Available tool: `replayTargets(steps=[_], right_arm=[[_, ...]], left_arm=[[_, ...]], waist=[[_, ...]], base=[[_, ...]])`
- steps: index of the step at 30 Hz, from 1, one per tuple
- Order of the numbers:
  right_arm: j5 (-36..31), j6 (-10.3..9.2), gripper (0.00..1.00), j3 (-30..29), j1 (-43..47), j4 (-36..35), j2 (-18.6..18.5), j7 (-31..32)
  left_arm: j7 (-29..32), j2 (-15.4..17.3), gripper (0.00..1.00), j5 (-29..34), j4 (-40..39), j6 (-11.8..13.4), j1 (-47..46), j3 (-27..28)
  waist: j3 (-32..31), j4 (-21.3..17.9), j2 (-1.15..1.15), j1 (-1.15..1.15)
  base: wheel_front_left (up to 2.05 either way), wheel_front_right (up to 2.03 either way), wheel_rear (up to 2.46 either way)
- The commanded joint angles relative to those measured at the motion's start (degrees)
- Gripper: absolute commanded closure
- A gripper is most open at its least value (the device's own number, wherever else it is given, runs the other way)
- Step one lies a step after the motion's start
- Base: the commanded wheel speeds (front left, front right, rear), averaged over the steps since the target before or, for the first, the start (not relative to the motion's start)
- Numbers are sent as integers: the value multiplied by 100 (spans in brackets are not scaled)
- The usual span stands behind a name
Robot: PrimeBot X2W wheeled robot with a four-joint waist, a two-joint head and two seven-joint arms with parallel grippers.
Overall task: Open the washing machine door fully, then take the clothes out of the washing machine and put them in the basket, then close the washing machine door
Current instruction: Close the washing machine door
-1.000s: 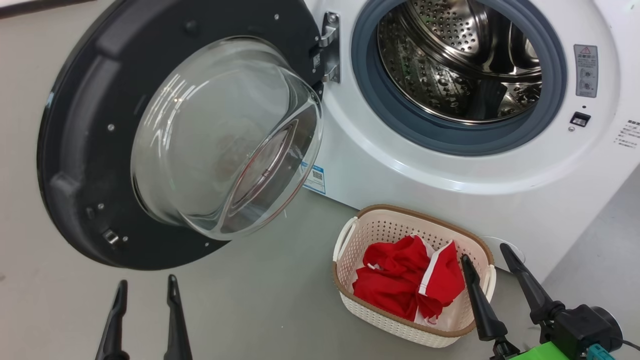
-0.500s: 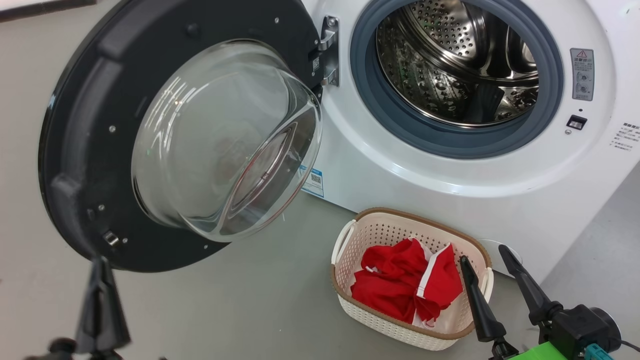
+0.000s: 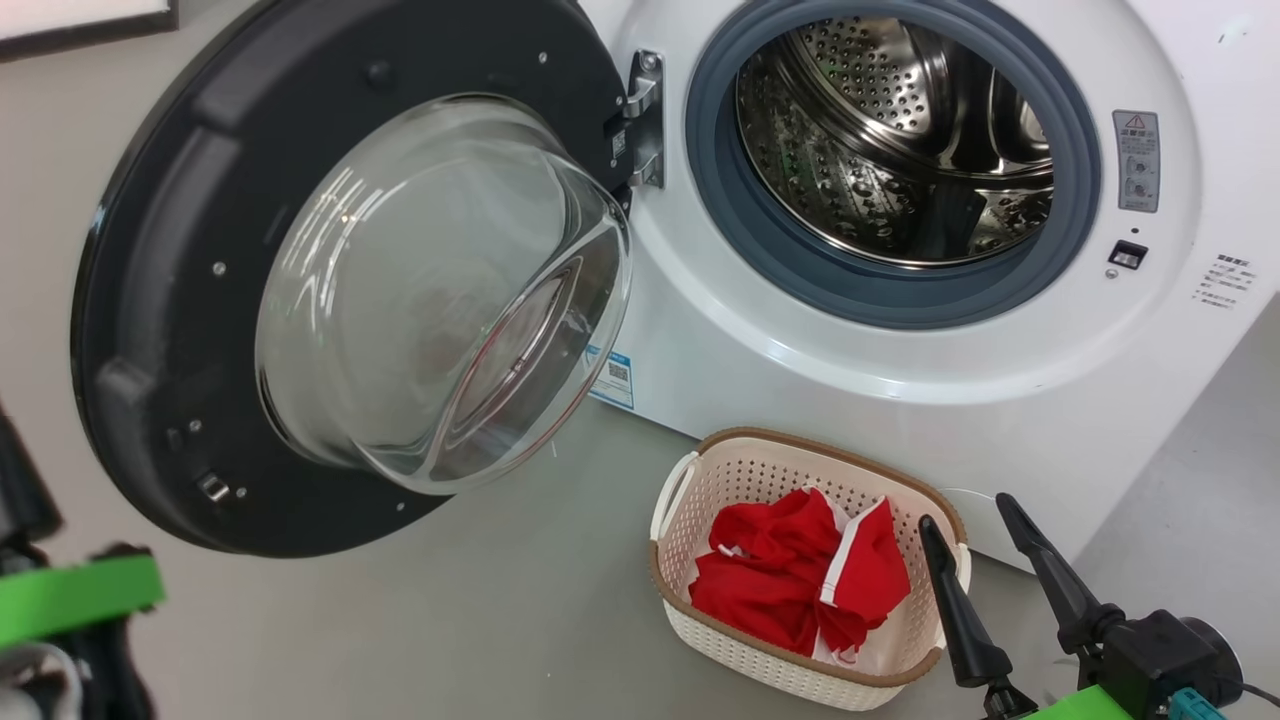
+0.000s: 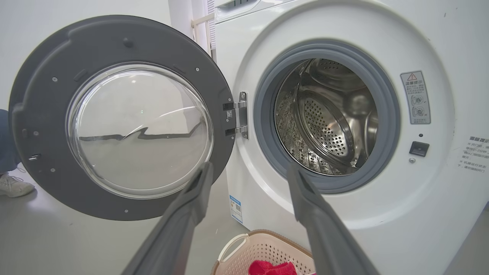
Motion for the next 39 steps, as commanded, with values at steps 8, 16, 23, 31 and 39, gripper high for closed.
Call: replayTargets(steps=[8,16,23,31,39], right_arm=[[3,35,0,170,-100,-196,-77,31],[-69,35,0,168,-137,-269,-77,124],[-111,35,0,181,-170,-304,-77,190],[-144,35,0,203,-191,-328,-77,241],[-167,35,0,267,-213,-362,-77,285]], left_arm=[[389,227,100,-1495,948,-352,-1305,1027],[1205,516,100,-2808,2350,-347,-2332,1757],[1951,816,100,-3492,3525,-317,-2957,2034],[2773,1026,100,-3899,4316,-312,-3411,2015],[3552,1333,100,-3900,4984,-376,-3584,1719]], waist=[[-5,-144,0,0],[87,-287,0,0],[135,-386,0,0],[141,-461,0,0],[171,-622,0,0]], base=[[0,0,0],[0,0,0],[0,0,0],[0,0,0],[0,0,0]])
